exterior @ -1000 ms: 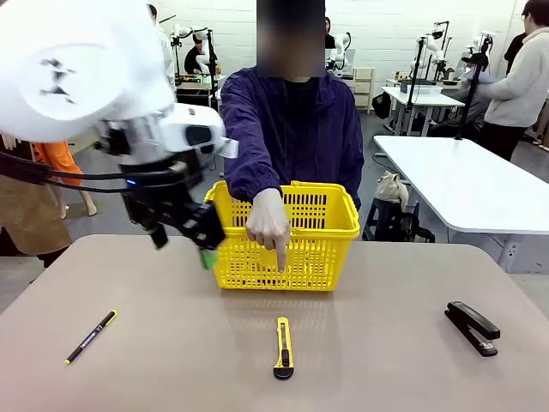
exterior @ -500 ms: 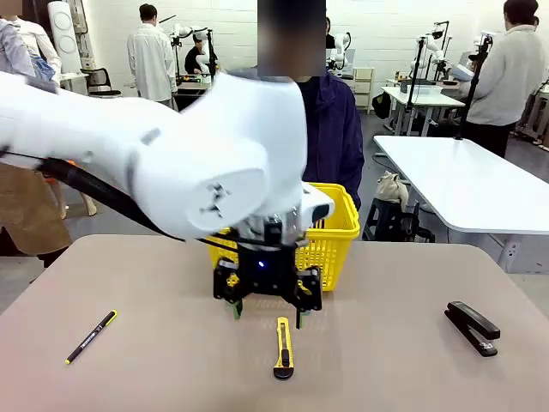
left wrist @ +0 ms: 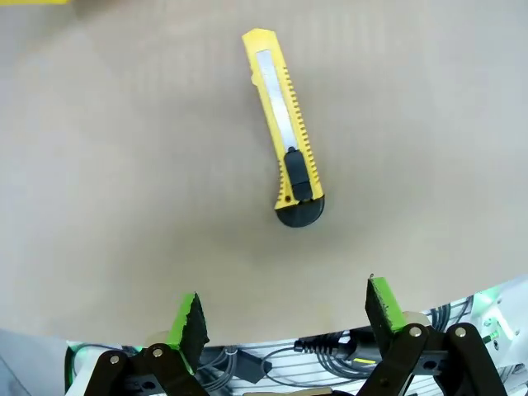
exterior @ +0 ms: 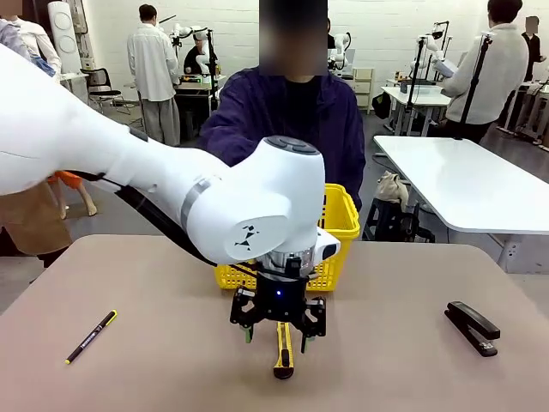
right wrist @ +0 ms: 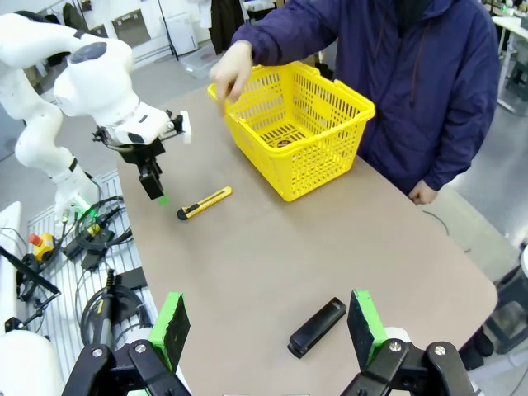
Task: Place the items the person wants into the basket.
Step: Pick up the item the person points to and place it in the Market Basket.
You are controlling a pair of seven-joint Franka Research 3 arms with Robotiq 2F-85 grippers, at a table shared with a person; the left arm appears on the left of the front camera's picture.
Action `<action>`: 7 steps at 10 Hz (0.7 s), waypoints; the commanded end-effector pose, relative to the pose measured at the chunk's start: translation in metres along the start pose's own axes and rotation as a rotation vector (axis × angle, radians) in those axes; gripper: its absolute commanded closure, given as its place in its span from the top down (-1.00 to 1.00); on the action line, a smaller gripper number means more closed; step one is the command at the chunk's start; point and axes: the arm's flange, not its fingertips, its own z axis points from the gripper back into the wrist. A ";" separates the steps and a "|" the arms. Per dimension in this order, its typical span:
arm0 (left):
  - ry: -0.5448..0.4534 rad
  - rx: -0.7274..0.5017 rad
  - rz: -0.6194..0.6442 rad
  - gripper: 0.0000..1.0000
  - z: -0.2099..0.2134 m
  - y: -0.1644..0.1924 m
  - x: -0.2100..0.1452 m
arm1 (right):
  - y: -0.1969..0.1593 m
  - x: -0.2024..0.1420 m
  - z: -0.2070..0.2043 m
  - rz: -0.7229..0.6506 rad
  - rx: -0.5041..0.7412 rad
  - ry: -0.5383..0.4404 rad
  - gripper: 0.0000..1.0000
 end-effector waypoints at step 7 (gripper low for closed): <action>0.002 -0.136 -0.122 1.00 -0.042 0.003 0.036 | -0.001 0.001 -0.002 0.014 0.007 -0.040 1.00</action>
